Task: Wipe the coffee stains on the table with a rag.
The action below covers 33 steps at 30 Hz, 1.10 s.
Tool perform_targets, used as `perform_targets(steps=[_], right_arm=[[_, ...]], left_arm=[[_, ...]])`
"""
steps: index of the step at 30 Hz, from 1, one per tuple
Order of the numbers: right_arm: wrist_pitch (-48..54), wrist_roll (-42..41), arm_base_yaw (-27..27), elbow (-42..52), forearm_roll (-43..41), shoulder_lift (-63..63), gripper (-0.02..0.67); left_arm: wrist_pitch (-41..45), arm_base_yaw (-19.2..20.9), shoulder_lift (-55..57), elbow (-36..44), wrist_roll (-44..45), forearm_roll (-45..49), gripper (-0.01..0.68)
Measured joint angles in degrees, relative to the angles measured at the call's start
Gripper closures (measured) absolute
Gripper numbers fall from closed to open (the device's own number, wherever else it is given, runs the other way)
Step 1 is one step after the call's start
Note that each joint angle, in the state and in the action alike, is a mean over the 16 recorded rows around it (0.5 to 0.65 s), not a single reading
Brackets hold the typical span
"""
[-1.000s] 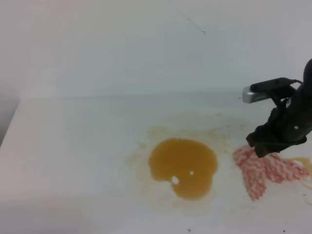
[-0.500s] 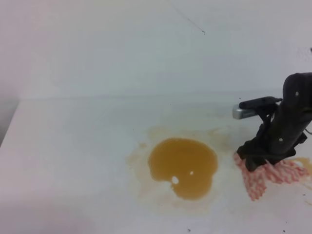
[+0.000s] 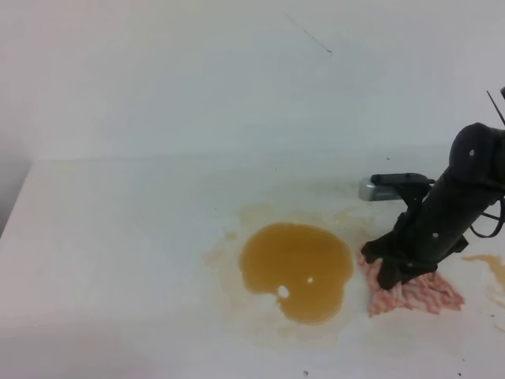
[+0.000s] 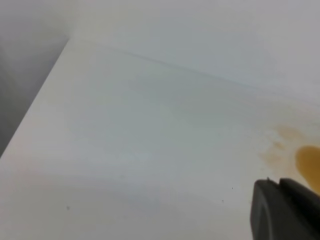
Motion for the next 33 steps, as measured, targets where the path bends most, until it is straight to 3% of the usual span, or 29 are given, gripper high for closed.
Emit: perform_targets(steps=[7,13,23,33], right_arm=[[-1.03,-4.88,2.98,-0.71,8.09,0.02,0.615],[-2.88,-6.4,9.51,-2.49,10.56,0.02,0.616],[-6.66,-5.19,19.84,-5.07,7.4,1.43,0.616],[-7.41,0.17,19.53,-5.48,-0.33,4.06,0.616]], left_arm=[[-0.05,0.0,0.0,0.0,0.0,-0.04,0.675],[-0.09,0.0,0.0,0.0,0.0,-0.04,0.675],[-0.09,0.0,0.0,0.0,0.0,-0.04,0.675],[-0.09,0.0,0.0,0.0,0.0,-0.04,0.675]])
